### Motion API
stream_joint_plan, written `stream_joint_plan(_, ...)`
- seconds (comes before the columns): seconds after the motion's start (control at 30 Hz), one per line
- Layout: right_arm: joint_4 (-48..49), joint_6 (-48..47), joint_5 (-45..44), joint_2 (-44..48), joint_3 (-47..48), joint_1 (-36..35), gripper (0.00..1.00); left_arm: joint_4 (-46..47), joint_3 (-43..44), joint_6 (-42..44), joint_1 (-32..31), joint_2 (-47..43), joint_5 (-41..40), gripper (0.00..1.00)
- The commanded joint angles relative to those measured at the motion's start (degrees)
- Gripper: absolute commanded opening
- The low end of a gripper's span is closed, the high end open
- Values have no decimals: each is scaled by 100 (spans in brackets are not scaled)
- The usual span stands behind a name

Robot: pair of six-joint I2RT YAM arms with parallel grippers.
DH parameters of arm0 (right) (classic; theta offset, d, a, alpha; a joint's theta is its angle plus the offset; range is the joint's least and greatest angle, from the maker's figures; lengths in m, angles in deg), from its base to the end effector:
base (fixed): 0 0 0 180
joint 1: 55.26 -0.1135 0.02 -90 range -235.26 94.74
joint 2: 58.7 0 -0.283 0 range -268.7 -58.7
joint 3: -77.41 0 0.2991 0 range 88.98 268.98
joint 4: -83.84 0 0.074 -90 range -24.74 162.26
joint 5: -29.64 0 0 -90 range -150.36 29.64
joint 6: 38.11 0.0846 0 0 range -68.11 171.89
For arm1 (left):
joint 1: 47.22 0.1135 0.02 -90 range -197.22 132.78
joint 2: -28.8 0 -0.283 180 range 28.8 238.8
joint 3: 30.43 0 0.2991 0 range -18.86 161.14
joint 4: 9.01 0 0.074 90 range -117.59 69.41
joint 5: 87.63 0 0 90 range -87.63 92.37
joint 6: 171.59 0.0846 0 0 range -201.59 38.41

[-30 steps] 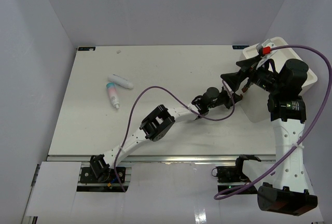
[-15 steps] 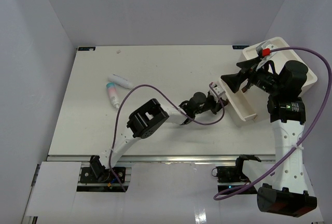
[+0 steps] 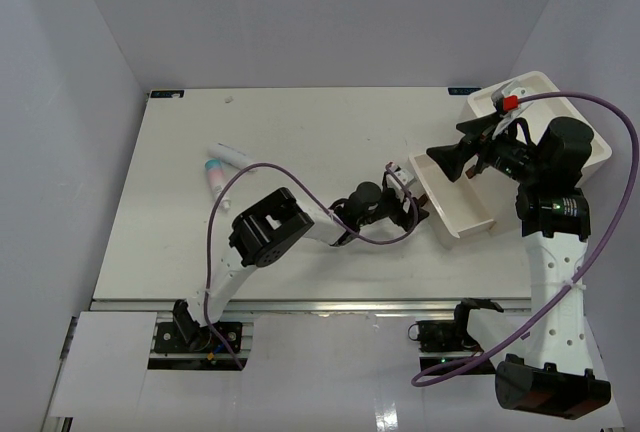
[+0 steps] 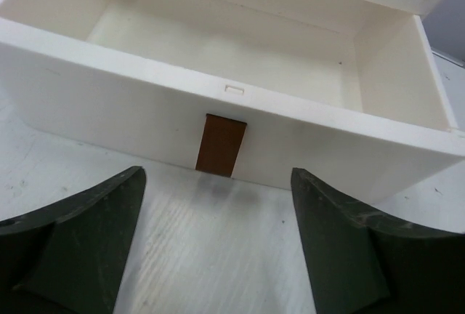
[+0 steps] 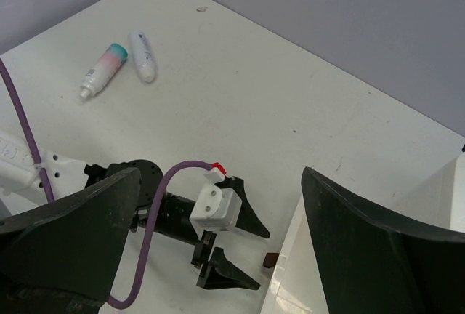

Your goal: Organize the makeup

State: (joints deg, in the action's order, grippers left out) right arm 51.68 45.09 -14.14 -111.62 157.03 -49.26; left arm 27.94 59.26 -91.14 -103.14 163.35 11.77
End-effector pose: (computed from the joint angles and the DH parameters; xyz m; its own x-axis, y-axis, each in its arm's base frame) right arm 0.2535 0.0348 0.4611 -0.0179 -0.0805 -0.9966 -0.6492 0.7590 -0.0497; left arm 0.3172 -0.4935 0.0825 -0.2267 0.0429 -0.9730 0.8824 0.4319 -0.1865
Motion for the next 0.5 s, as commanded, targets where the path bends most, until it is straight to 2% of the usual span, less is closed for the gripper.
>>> stream_joint_plan(0.0, -153, -274, -15, 3, 419, 24, 97, -21, -366, 65, 102, -1021, -93, 96)
stream_joint_plan(0.2, -405, -393, -167, -215, 726, 24, 96, -731, -1146, -121, 410, -2152, 212, 98)
stream_joint_plan(0.3, -506, -421, -108, -427, 822, 23, 96, -1422, -1467, -586, 708, -2713, 708, 98)
stream_joint_plan(0.47, -926, -641, -266, -1324, 1401, -219, 96, -2735, -2128, -1468, 1672, -3995, 1725, 98)
